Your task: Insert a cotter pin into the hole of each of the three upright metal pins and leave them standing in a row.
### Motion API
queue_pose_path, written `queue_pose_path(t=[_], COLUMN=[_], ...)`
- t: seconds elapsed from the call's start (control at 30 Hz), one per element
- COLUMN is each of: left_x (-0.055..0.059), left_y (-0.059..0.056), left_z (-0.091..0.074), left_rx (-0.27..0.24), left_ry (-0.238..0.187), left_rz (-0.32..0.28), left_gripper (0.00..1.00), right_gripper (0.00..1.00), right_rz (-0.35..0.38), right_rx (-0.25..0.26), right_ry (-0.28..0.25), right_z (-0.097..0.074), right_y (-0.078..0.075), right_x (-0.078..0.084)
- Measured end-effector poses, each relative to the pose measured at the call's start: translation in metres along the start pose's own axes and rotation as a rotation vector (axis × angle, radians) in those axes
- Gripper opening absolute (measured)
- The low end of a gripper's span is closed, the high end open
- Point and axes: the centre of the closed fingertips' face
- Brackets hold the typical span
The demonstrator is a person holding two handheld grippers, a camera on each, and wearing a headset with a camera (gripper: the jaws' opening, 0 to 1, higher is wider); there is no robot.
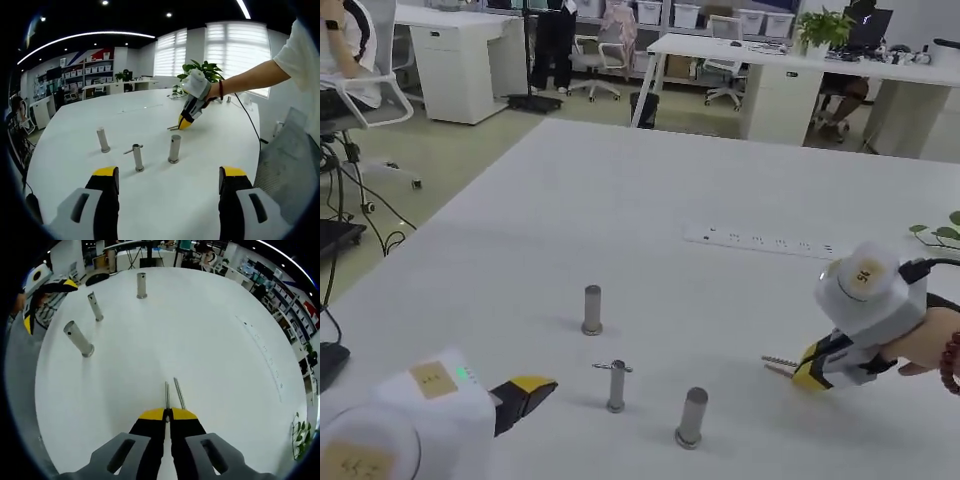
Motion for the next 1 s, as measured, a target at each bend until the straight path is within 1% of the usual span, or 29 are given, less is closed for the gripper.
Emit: queue_pose_path(t=[0.3,0.33,0.43,0.5,0.7,1.0], left_x=[0.001,0.001,0.0,-0.001,-0.003,-0.011], left_y=[0.001,0.001,0.002,0.002,0.0,-0.004], left_z=[-0.001,-0.001,-0.001,-0.001,-0.001,-0.004], left_rx=[-0.004,-0.005,-0.003,-0.003,0.004,0.019], left_ry=[0.007,0.008,0.011,0.011,0.013,0.008], left_rz=[0.003,0.004,0.01,0.01,0.013,0.02], left_gripper=[0.83,0.83,0.83,0.82,0.8,0.74], right_gripper=[0.02,0.02,0.02,0.02,0.02,0.02], right_rz=[-0.014,-0.023,-0.029,-0.031,-0.059,-0.107], right_rx=[0.017,0.027,0.033,0.031,0.049,0.086], right_ry=[-0.002,-0.005,-0.014,-0.02,-0.044,-0.097], right_z=[-0.001,-0.002,-0.005,-0.008,-0.018,-0.043], right_y=[-0.003,-0.003,-0.003,-0.001,0.006,0.026], right_x=[0.001,0.0,-0.001,-0.001,-0.004,-0.012])
Point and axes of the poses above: the centre of the closed fingertips' face, and the gripper's own axes: z roughly forward along the fingers, y roughly to its left, x roughly out of its underside, and after that the axes turned 9 degrees about y, right-handed
